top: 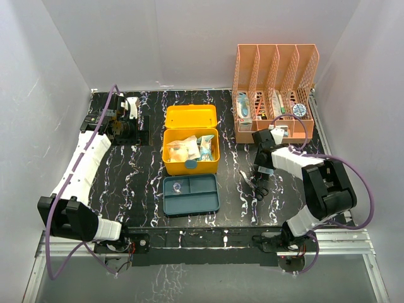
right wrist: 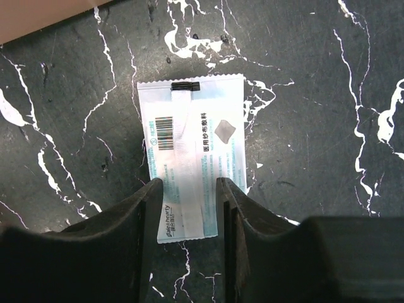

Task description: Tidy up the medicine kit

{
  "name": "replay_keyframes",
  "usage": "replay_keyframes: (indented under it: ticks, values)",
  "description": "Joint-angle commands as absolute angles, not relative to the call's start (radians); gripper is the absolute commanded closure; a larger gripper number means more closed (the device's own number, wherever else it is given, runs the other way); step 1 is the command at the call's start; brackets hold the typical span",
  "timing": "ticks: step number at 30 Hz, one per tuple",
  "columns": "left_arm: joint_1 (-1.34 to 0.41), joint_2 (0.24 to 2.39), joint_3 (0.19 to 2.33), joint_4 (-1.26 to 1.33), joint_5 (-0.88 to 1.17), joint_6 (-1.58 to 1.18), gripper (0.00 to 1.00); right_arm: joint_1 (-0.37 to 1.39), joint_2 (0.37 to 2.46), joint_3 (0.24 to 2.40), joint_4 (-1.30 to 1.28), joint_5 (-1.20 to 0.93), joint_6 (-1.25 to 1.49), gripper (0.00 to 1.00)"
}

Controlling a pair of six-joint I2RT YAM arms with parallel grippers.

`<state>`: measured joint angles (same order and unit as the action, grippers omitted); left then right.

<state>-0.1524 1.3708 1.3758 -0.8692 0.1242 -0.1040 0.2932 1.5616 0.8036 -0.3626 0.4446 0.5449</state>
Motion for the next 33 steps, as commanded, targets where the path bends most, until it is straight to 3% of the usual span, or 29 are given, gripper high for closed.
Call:
replay_keyframes:
  ticks: [1,3,7,8,15,19,26,33]
  values:
    - [-0.146,1.364,1.371,-0.888,0.138,-0.094,0.01,0.273,1.584,0.817,-0.317,0.421,0.518,0.63]
    - [-0.146,1.364,1.371,-0.889,0.138,-0.093,0.01,0.265,1.600,0.826,-0.321,0.408,0.512,0.69]
    - [-0.146,1.364,1.374,-0.892,0.135,-0.090,0.01,0.260,1.629,0.843,-0.333,0.385,0.501,0.98]
    - [-0.146,1.364,1.374,-0.893,0.135,-0.089,0.01,0.260,1.633,0.846,-0.334,0.380,0.498,1.00]
    - [-0.146,1.364,1.369,-0.890,0.133,-0.085,0.01,0.261,1.603,0.847,-0.376,0.364,0.484,1.00]
    - [-0.145,1.387,1.367,-0.888,0.130,-0.080,0.01,0.305,1.467,0.869,-0.433,0.334,0.465,1.00]
    - [-0.146,1.410,1.379,-0.876,0.124,-0.077,0.01,0.427,1.289,1.038,-0.571,0.353,0.375,1.00]
    - [-0.146,1.414,1.377,-0.874,0.133,-0.080,0.01,0.486,1.280,1.130,-0.640,0.311,0.296,1.00]
